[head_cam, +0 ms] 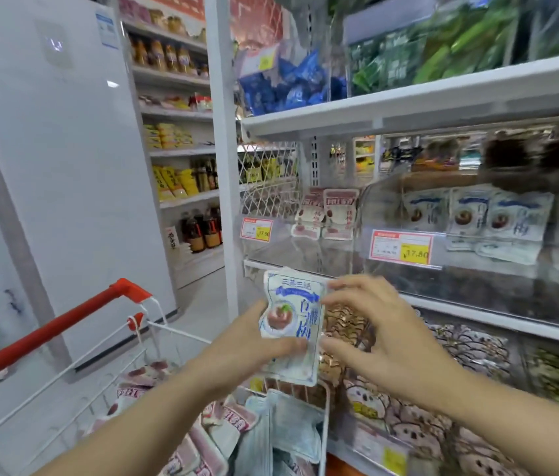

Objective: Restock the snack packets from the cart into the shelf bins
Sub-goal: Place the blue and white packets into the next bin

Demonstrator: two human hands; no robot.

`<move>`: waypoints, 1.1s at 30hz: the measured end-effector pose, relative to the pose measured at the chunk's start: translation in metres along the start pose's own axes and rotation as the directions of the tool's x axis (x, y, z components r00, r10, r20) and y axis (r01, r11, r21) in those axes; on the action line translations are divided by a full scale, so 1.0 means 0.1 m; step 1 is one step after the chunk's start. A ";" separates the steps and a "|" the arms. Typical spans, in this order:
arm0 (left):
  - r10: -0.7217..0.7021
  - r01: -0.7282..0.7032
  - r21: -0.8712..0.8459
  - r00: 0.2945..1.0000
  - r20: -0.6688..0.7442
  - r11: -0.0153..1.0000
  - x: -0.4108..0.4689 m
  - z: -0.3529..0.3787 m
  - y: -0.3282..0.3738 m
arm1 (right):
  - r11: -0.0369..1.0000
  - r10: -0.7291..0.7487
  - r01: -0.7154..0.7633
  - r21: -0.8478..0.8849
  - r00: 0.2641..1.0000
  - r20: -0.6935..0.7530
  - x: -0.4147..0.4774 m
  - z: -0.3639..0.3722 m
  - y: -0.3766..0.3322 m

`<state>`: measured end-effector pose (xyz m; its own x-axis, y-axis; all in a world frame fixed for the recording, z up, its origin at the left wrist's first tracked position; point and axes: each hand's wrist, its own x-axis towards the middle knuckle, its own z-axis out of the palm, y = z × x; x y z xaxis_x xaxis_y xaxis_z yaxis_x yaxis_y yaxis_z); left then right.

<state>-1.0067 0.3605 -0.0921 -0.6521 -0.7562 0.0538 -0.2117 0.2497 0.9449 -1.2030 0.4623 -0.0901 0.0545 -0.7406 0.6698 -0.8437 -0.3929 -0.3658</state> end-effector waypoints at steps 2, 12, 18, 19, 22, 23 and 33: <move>0.083 -0.095 0.119 0.992 0.098 0.988 0.03 0.00 0.12 | 0.985 0.169 -0.168 -0.024 0.984 0.062 0.14 -0.21 -0.05; 0.320 -0.384 0.309 0.917 0.239 0.870 0.34 0.25 0.79 | 0.952 0.296 -0.306 0.012 0.931 0.216 0.34 -0.87 -0.11; 0.574 -0.550 0.341 0.818 0.038 0.762 0.74 0.37 1.32 | 0.984 0.165 -0.172 -0.047 0.977 -0.133 0.67 -1.39 -0.11; 0.591 -0.556 0.361 0.807 0.019 0.748 0.81 0.38 1.39 | 0.983 0.157 -0.170 -0.066 0.974 -0.165 0.73 -1.47 -0.07; 0.565 -0.519 0.424 0.825 0.021 0.742 1.08 0.40 1.47 | 0.959 0.161 -0.208 -0.191 0.958 -0.236 0.91 -1.64 0.12; 0.546 -0.495 0.465 0.837 0.030 0.734 1.19 0.40 1.46 | 0.943 0.172 -0.231 -0.239 0.954 -0.245 0.96 -1.69 0.21; 0.514 -0.481 0.545 0.851 0.103 0.687 1.93 0.30 1.32 | 0.625 0.527 -0.298 -0.722 0.843 0.109 1.64 -1.61 1.40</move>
<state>-1.1821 0.2653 0.0335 -0.7391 -0.4530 0.4985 -0.2283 0.8647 0.4474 -1.3983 0.3734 0.0722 -0.3405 -0.8905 0.3019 -0.9290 0.3682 0.0384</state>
